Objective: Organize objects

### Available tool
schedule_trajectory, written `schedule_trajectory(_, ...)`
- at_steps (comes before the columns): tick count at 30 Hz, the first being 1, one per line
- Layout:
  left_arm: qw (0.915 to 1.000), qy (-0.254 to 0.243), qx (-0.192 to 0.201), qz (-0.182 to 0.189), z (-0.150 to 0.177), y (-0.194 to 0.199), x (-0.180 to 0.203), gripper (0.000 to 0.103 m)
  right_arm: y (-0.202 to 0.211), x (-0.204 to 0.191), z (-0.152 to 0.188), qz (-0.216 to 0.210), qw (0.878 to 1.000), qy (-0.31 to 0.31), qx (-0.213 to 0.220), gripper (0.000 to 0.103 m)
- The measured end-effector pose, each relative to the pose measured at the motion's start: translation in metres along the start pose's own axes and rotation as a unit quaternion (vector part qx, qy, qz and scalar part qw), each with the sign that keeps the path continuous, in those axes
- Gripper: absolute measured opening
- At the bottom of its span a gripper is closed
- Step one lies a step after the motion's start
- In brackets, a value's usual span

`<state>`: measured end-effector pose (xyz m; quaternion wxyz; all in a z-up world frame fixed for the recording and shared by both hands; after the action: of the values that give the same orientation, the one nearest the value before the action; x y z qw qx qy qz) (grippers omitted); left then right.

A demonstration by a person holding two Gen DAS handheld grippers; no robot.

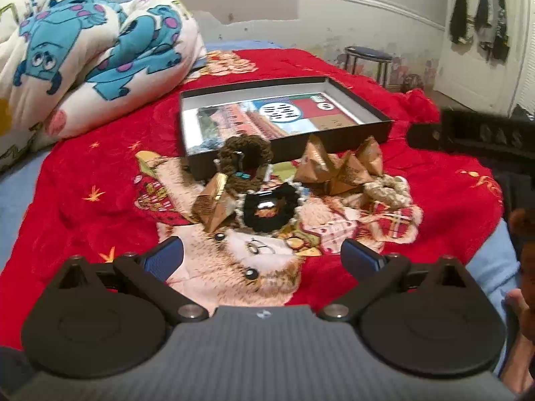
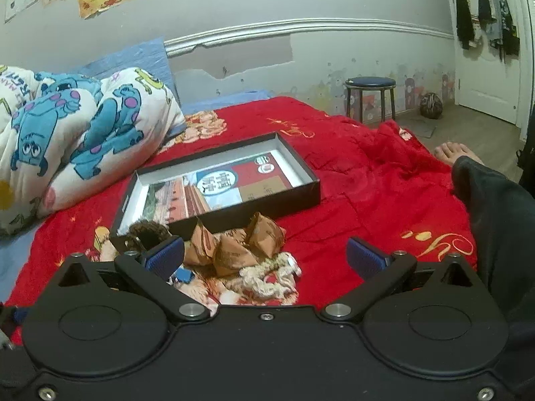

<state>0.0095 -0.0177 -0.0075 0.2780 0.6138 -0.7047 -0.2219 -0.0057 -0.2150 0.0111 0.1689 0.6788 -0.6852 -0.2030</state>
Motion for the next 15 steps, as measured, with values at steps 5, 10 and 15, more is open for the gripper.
schedule_trajectory(5,0.9998,0.008,0.001,0.015,0.002,0.000,-0.001,0.103,0.001,-0.001,0.002,-0.003,1.000,0.005,0.005,0.103)
schedule_trajectory(10,0.9995,0.017,0.019,0.018,0.002,0.004,0.000,0.103,-0.008,0.007,0.010,0.007,1.000,-0.011,-0.025,0.103)
schedule_trajectory(15,0.9992,0.030,0.006,0.025,0.002,-0.002,0.001,0.103,-0.008,0.014,0.013,0.005,0.999,-0.026,-0.029,0.103)
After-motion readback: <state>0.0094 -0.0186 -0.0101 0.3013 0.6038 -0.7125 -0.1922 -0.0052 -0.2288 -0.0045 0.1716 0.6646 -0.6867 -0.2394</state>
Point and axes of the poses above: each gripper's, at about its wrist camera, not at the fingertips, and y roughly against the way its jaws point, x to its right, z to its underside, the point moved 2 cm from there along -y, roughly the way its jaws point, and after that the axes turned 9 degrees about y, right-handed, at the moved point
